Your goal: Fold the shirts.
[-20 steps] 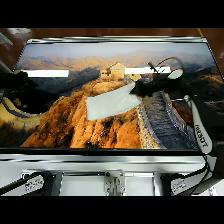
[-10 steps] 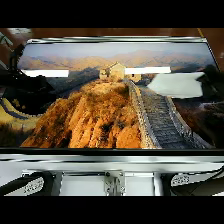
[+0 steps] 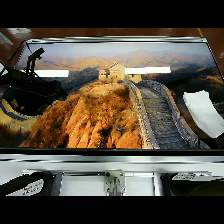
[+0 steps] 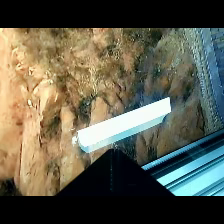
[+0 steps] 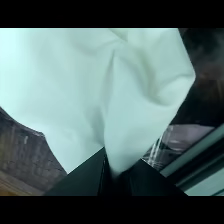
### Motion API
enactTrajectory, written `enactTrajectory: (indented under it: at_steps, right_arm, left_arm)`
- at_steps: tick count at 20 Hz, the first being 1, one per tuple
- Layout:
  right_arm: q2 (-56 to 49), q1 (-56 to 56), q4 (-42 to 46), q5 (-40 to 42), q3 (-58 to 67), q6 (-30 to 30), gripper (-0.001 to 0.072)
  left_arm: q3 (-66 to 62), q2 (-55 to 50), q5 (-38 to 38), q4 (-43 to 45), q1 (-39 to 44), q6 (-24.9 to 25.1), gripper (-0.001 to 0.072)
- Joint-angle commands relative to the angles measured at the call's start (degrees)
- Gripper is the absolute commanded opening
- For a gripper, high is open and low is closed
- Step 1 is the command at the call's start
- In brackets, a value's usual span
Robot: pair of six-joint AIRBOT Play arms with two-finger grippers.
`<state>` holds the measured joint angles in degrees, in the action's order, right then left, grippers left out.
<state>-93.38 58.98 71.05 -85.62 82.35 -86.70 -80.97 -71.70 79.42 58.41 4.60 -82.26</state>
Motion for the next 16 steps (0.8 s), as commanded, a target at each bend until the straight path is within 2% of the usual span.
enactTrajectory:
  at_steps: [1,7,13,14,15,16]
  right_arm:
    - [4.3,4.0,4.6,1.7,-12.9,1.3,0.0078]
    - [12.0,7.7,9.9,8.2,-28.7,1.2,0.0078]
    - [13.4,8.9,10.5,11.8,-30.4,1.9,0.0078]
    - [13.4,8.9,10.5,12.1,-30.4,1.9,0.0098]
    - [13.4,8.9,10.5,11.7,-30.2,2.1,0.0202]
    - [13.4,8.9,10.5,10.1,-29.4,3.5,0.0415]
  left_arm:
    - [0.0,0.0,-0.4,0.0,1.7,-0.1,0.0039]
    - [0.0,0.0,-0.5,0.0,1.9,-0.1,0.0039]
    - [0.0,0.0,-0.5,0.0,1.9,-0.1,0.0039]
    - [0.0,0.0,-0.5,0.0,1.9,-0.1,0.0039]
    - [0.0,0.0,-0.5,0.0,1.9,-0.1,0.0039]
    - [0.0,0.0,-0.6,0.0,1.9,0.1,0.0039]
